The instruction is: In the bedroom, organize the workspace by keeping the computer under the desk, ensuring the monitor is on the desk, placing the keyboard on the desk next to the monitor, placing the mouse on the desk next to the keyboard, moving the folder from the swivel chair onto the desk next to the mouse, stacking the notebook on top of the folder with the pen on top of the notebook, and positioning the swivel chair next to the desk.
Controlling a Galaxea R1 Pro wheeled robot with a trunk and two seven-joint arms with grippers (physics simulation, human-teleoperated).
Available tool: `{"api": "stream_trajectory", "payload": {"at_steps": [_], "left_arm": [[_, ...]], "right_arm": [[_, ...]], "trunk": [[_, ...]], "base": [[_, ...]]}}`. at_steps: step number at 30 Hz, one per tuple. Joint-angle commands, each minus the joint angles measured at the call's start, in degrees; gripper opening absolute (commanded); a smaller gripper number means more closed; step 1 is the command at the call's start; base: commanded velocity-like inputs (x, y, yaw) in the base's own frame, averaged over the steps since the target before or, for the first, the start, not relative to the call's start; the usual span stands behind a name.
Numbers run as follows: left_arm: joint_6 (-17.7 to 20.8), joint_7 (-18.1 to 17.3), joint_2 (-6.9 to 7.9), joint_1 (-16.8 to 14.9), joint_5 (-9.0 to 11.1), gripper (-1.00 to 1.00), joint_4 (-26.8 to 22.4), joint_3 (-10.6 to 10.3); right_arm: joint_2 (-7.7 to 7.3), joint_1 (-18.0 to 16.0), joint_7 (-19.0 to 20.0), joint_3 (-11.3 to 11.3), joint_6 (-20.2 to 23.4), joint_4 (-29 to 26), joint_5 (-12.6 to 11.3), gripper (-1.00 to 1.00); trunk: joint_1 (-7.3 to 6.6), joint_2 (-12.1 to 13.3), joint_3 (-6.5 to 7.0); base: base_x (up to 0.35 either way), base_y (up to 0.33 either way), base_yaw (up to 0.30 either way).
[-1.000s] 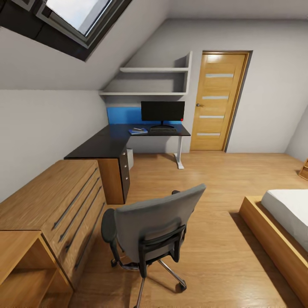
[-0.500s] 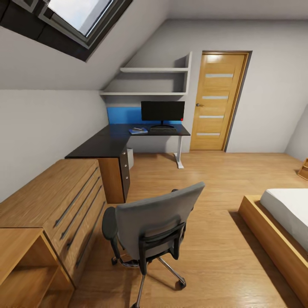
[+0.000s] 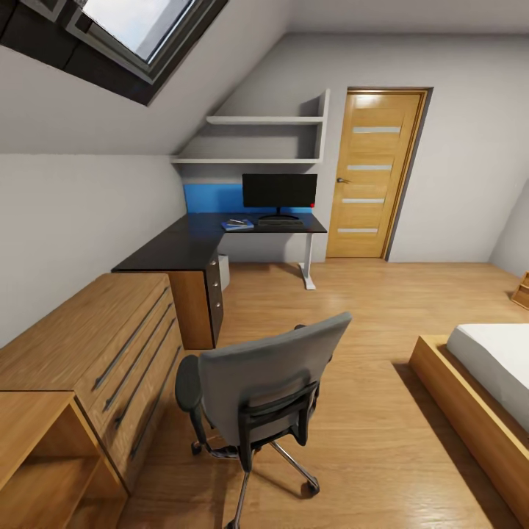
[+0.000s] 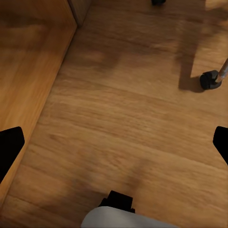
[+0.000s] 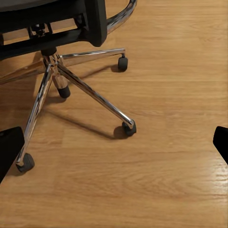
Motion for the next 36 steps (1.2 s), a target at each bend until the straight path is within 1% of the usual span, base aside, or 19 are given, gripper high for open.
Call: {"api": "stream_trajectory", "payload": {"at_steps": [1, 22, 26, 28, 29, 31, 32, 34, 35, 36], "left_arm": [[-0.1, 0.5, 0.01, 0.0, 0.1, 1.00, 0.0, -0.5], [0.2, 0.5, 0.01, 0.0, 0.1, 1.00, 0.0, -0.5], [1.2, 0.4, 0.08, -0.1, 0.1, 1.00, -0.3, -0.5], [3.5, 0.3, 0.10, -0.1, 0.2, 1.00, -1.5, -0.5], [18.3, 0.8, 0.96, -0.7, 0.2, 1.00, -14.6, -0.5], [20.5, 0.9, 1.19, -1.1, 0.2, 1.00, -16.9, -0.4], [27.7, 2.2, 1.47, -3.0, 0.2, 1.00, -23.2, -0.3], [29.9, 3.5, 1.45, -4.1, 0.2, 1.00, -25.1, -0.2], [31.9, 5.2, 1.37, -5.3, 0.2, 1.00, -26.8, -0.1], [35.8, 8.2, 0.96, -8.2, 0.2, 1.00, -29.7, -0.1]], "right_arm": [[0.01, 0.0, -0.4, 0.5, -0.1, 0.0, -0.1, 1.00], [-0.08, 0.0, -0.4, 0.4, 0.0, 0.0, -0.1, 1.00], [-0.01, 0.0, -0.4, 0.4, 0.2, 0.0, -0.2, 1.00], [-0.02, 0.0, -0.4, 0.4, 0.4, 0.0, -0.2, 1.00], [-0.30, 0.0, -0.4, 0.3, -1.5, -1.6, -0.1, 1.00], [-0.40, -0.1, -0.4, 0.2, -2.0, -2.2, -0.1, 1.00], [-1.19, -1.8, -0.7, 0.1, -1.8, -4.2, -0.3, 1.00], [-1.39, -3.3, -0.8, 0.1, -0.9, -4.7, -0.5, 1.00], [-1.54, -5.0, -0.8, 0.1, 0.6, -5.0, -0.6, 1.00], [-1.79, -8.6, -0.8, 0.1, 5.3, -5.3, -0.7, 1.00]], "trunk": [[0.22, -0.4, -0.24], [4.83, -8.9, -4.01], [5.71, -10.5, -4.72], [6.15, -11.3, -5.08], [6.37, -11.7, -5.26], [6.80, -12.5, -5.62], [7.02, -12.9, -5.80], [7.46, -13.7, -6.16], [7.68, -14.1, -6.34], [7.90, -14.5, -6.52]], "base": [[0.000, 0.000, 0.000], [0.000, 0.000, 0.000], [0.000, 0.000, 0.000], [0.000, 0.000, 0.000], [0.000, 0.000, 0.000], [0.000, 0.000, 0.000], [0.000, 0.000, 0.000], [0.000, 0.000, 0.000], [0.000, 0.000, 0.000], [0.000, 0.000, 0.000]]}}
